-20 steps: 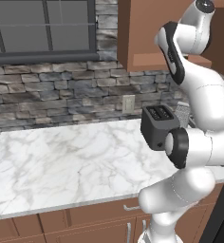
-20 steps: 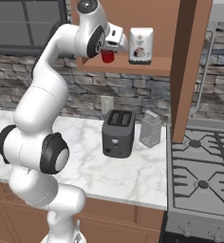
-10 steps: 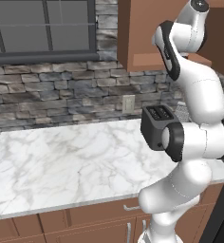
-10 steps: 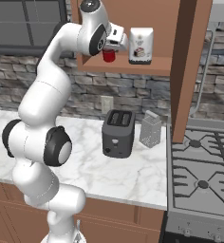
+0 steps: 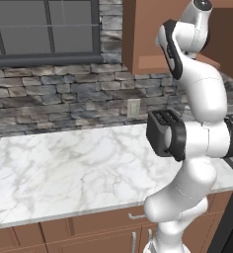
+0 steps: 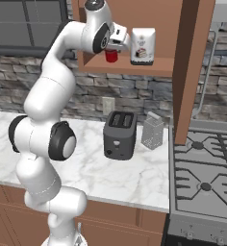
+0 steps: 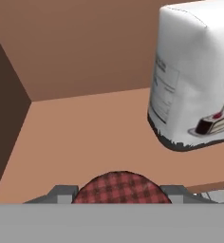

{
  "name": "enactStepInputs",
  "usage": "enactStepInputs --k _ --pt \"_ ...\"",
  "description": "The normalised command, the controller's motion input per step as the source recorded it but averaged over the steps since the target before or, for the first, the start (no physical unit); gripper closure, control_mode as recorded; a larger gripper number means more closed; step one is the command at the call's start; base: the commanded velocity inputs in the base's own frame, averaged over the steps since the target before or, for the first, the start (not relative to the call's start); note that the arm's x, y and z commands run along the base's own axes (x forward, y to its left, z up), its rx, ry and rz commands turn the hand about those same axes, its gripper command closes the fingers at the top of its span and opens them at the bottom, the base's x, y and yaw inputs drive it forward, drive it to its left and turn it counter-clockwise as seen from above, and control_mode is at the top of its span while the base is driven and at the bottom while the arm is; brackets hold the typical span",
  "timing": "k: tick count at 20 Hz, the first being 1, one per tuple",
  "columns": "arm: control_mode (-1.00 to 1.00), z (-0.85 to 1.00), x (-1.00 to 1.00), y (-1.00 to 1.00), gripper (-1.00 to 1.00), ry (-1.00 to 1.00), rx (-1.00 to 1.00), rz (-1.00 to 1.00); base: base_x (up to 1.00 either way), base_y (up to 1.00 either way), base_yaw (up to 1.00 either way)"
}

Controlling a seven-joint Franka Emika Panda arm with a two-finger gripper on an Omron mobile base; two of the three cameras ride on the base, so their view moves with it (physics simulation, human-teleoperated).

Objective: Pick the honey bottle and jam from the counter and place them in the cabinets closest to them.

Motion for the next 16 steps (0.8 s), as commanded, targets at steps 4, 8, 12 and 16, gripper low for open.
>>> enactStepInputs --k 4,8,12,16 --pt "-1.00 -0.02 0.30 0.00 1.00 0.01 0.00 0.00 0.00 0.00 0.00" --pt "-1.00 -0.03 0.31 0.01 1.00 0.00 0.00 0.00 0.00 0.00 0.00" --pt "-1.00 -0.05 0.38 0.03 1.00 0.00 0.00 0.00 0.00 0.00 0.00" --pt "-1.00 -0.04 0.26 0.00 1.00 0.00 0.00 0.00 0.00 0.00 0.00"
